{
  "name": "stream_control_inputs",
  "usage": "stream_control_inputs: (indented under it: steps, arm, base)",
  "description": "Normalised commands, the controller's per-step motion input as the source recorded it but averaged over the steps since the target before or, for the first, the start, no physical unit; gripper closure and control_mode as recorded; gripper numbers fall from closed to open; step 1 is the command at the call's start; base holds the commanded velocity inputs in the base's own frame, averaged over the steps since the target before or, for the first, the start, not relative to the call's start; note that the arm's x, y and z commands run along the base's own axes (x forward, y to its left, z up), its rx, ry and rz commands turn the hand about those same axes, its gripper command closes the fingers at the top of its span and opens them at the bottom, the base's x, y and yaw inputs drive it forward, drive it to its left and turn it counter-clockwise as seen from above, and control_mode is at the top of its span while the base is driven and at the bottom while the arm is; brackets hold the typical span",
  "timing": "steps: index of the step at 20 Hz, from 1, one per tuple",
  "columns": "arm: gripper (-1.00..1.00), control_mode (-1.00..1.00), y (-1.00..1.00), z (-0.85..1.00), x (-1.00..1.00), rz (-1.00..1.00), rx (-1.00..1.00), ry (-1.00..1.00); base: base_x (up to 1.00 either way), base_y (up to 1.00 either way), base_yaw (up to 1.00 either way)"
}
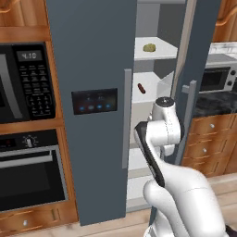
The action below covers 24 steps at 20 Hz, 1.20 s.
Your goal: Retrieve the sausage and cheese from the fridge and place them on the cutting board on the counter.
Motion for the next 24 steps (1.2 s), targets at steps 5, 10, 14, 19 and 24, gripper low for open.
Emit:
stream_control_inputs:
  steps: [5, 10, 14, 19, 24]
  arm:
    - [-1.0, -1.0, 0.04, 0.0, 0.45, -0.48, 0.21, -0.22]
    - [-1.0, -1.0, 0.08, 0.0, 0.41, -0.56, 0.07, -0.16]
    - [-1.0, -1.0, 0.0, -0.02, 0.43, -0.48, 0.0, -0.12]
    - [-1.0, -1.0, -0.04, -0.01, 0.45, -0.3, 0.0, -0.07]
    - [-1.0, -1.0, -0.27, -0.01, 0.2, -0.16, -0.01, -0.05]
  base:
    - [0.0, 0.0, 0.0]
    - [0.0, 0.0, 0.0]
    - [0.0, 0.0, 0.0]
    - [0.0, 0.0, 0.0]
    - [0.0, 0.0, 0.0]
